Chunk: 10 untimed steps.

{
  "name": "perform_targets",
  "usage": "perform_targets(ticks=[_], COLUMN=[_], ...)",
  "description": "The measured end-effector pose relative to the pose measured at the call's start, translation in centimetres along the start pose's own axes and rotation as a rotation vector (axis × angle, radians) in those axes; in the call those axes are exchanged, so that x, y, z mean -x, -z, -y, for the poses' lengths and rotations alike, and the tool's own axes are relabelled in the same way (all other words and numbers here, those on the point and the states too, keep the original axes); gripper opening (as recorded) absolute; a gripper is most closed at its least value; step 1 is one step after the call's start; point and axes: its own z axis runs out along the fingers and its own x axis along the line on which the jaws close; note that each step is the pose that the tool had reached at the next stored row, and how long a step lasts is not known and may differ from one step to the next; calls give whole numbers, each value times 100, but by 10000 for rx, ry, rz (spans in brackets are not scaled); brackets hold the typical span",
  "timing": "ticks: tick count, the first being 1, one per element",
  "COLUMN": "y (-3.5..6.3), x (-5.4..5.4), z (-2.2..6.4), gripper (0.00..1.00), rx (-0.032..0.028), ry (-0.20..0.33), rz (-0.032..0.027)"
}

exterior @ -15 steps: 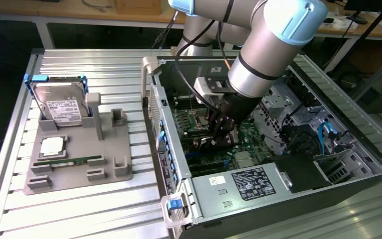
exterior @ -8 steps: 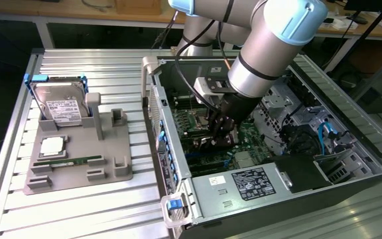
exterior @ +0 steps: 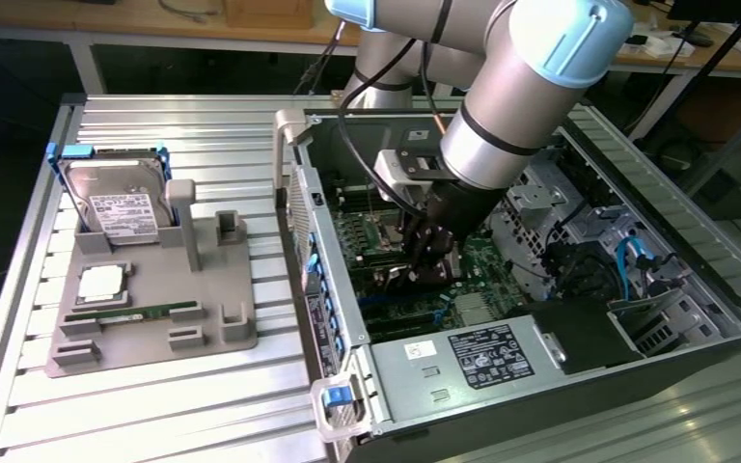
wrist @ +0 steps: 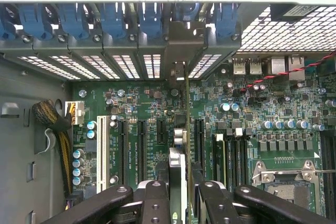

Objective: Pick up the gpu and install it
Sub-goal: 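Insert the gpu into the slot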

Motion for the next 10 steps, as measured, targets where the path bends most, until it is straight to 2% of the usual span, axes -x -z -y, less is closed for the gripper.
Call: perform_targets(ticks=[10], y=[-21], x=[-1], z=[3], gripper=[27], rx=[1], ry=[0], rz=[-2])
